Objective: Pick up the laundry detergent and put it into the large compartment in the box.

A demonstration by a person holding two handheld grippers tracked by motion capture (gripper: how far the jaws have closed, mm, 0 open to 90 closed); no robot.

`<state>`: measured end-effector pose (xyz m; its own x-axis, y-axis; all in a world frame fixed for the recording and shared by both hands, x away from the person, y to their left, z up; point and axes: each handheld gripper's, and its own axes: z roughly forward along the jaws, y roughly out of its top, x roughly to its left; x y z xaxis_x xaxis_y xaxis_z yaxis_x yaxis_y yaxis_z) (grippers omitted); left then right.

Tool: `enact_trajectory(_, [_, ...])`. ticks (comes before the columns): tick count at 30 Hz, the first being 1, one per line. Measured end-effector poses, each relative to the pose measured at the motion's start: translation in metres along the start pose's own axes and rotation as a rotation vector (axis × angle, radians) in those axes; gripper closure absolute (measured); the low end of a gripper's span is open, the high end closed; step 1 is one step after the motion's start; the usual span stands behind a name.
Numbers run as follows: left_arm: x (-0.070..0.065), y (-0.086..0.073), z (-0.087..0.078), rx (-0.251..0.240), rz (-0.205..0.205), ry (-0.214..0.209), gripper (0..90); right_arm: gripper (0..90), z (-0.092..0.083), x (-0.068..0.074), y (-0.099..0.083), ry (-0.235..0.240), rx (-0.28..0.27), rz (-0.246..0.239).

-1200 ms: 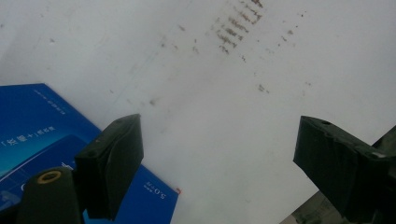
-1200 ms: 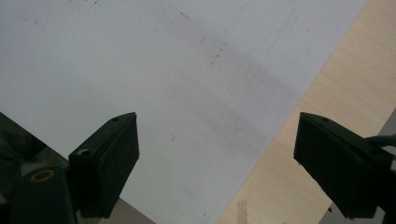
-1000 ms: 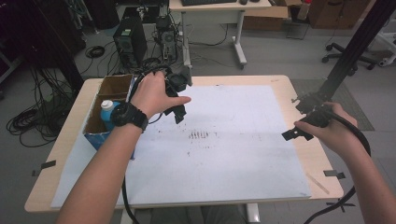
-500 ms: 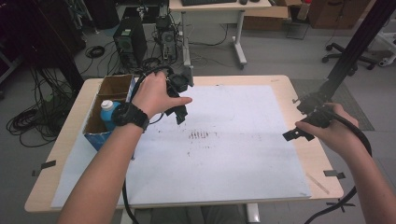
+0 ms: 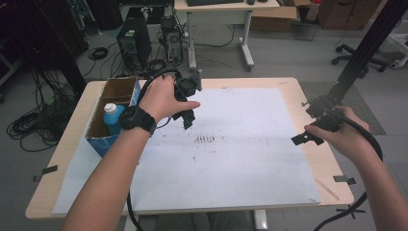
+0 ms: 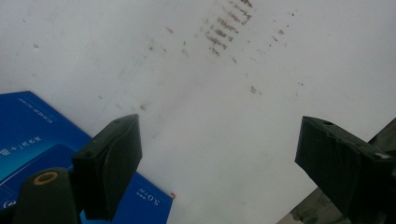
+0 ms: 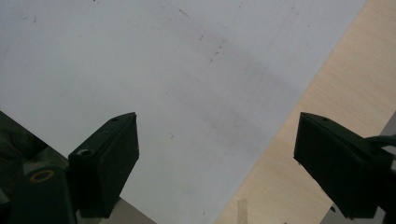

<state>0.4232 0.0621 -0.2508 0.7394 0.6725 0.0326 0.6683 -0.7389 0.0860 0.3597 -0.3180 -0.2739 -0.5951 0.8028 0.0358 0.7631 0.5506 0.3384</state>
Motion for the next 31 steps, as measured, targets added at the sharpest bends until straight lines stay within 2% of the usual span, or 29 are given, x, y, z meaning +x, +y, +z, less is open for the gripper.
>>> enact_trajectory(31, [0.0020, -0.0022, 0.0066, 0.005, -0.007, -0.011, 14.9, 14.0, 0.0001, 0.0008, 0.0009, -0.001, 0.005, -0.003])
